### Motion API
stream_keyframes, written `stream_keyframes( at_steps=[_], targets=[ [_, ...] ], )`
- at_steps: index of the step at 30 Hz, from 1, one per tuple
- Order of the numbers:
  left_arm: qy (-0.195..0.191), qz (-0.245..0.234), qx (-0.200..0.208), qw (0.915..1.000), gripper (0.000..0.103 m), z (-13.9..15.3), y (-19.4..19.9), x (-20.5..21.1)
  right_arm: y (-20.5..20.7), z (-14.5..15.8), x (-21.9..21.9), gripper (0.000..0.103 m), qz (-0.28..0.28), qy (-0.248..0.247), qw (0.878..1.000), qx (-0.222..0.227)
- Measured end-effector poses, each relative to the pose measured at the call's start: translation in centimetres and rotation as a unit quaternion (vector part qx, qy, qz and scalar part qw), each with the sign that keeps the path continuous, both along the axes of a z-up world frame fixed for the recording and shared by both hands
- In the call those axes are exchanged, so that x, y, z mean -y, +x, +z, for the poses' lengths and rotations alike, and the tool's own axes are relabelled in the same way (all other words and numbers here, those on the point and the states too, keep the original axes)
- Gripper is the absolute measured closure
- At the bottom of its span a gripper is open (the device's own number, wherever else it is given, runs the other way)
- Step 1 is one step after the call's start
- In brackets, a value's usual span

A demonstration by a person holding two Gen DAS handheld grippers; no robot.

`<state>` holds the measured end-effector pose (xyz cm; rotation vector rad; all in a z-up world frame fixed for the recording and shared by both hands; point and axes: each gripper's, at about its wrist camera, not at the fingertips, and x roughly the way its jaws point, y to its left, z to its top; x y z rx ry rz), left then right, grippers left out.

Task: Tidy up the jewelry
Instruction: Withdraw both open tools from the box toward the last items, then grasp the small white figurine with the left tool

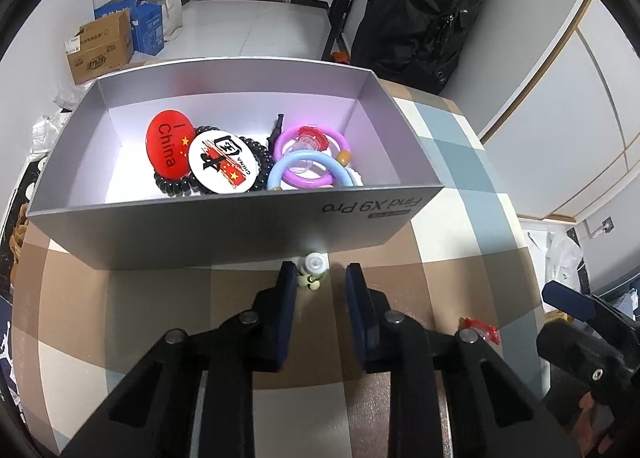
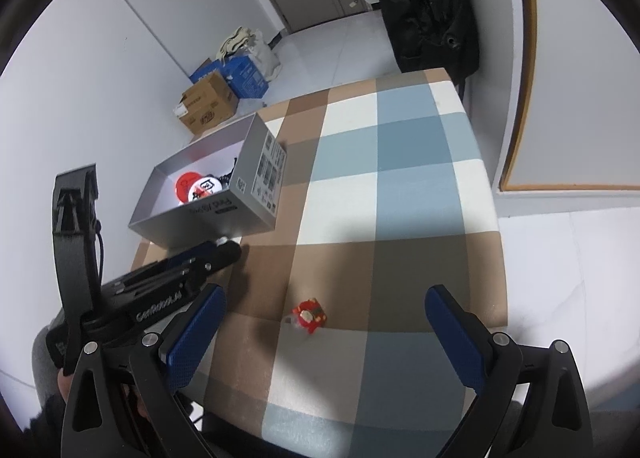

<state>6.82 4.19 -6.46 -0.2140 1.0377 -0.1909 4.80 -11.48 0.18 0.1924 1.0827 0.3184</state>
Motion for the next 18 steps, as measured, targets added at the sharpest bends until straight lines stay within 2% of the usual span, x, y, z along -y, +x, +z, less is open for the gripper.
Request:
stream_keyframes(
  at_steps=[2,6,14,18],
  targets=[
    [-0.004,0.003,-0.001,1.0,0.084,-0.03,0.01,-0.08,-0.03,0.01,-0.13,0.002,0.003,0.001,1.0,0.0],
    [0.002,0.008,-0.004,1.0,0.093,-0.15,0.17,-0.24,0.11,-0.06,-0.29,0.002,0.005,0.001,1.0,0.001],
    [0.014,0.009,-0.004,0.9999,0.094,-0.07,0.46,0.17,0.1,-0.26,-0.5,0.002,0.007,0.0,1.0,-0.001],
    [-0.006,0.015,-0.007,0.9998,0.097,-0.16,0.38,-0.38,0.1,-0.34,-0.38,0.002,0.003,0.0,1.0,-0.002]
  ],
)
